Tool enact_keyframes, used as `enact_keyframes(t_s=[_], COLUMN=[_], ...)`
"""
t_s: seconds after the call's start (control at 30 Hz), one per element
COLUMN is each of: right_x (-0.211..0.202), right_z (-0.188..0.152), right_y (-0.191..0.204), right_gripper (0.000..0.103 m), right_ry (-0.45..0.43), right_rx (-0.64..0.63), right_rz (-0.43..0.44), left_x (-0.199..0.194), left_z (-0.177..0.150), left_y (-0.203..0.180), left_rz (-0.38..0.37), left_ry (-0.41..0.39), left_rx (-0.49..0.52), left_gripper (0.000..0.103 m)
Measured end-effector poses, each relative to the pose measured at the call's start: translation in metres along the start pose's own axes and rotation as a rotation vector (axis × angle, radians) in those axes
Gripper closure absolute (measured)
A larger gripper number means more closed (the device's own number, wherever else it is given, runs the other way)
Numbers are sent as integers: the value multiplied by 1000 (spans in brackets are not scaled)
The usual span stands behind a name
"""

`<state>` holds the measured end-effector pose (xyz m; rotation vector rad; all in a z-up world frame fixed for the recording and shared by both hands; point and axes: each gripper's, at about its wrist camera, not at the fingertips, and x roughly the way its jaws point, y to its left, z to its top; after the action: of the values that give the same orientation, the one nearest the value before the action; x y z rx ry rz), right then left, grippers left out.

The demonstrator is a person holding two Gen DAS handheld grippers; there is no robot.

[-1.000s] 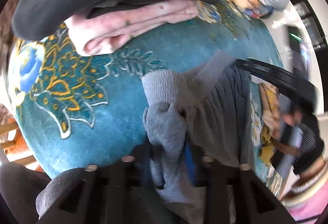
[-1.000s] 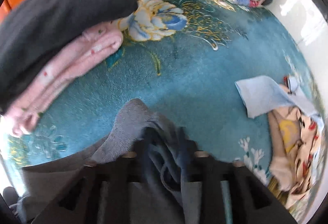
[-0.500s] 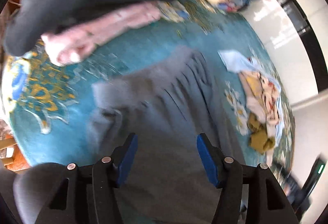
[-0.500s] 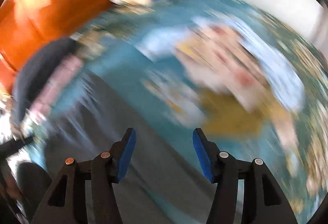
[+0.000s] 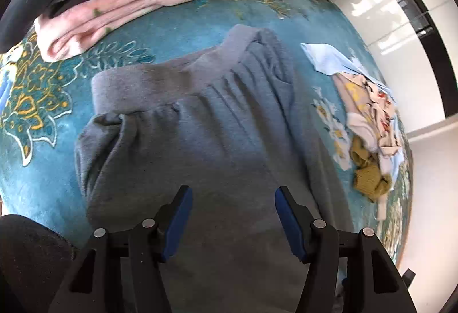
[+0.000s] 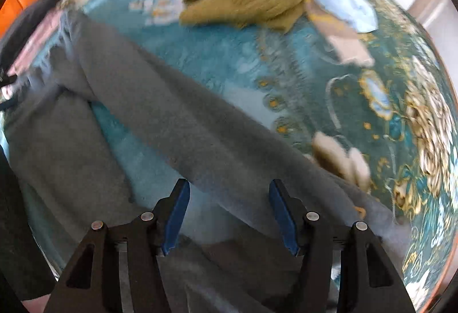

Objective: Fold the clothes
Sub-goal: 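Lay the sweatpants flat on the bed and open both grippers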

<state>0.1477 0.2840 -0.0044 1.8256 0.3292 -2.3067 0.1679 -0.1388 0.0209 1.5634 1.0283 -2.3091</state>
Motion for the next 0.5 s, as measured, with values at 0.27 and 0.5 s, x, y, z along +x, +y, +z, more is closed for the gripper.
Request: enact_keyframes(t_s=[0.27, 0.5], right_x=[-18, -10], right_z=[39, 123], right_y=[-38, -112], right_gripper=[99, 98], right_ry=[-45, -124], right_rx=[65, 328], right_rz=[110, 125], left_x=[10, 15], left_z=[-2, -2], left_y=[0, 1], left_rz=[28, 55], left_ry=[23, 42], left_rx=[2, 10], left_gripper=[39, 39])
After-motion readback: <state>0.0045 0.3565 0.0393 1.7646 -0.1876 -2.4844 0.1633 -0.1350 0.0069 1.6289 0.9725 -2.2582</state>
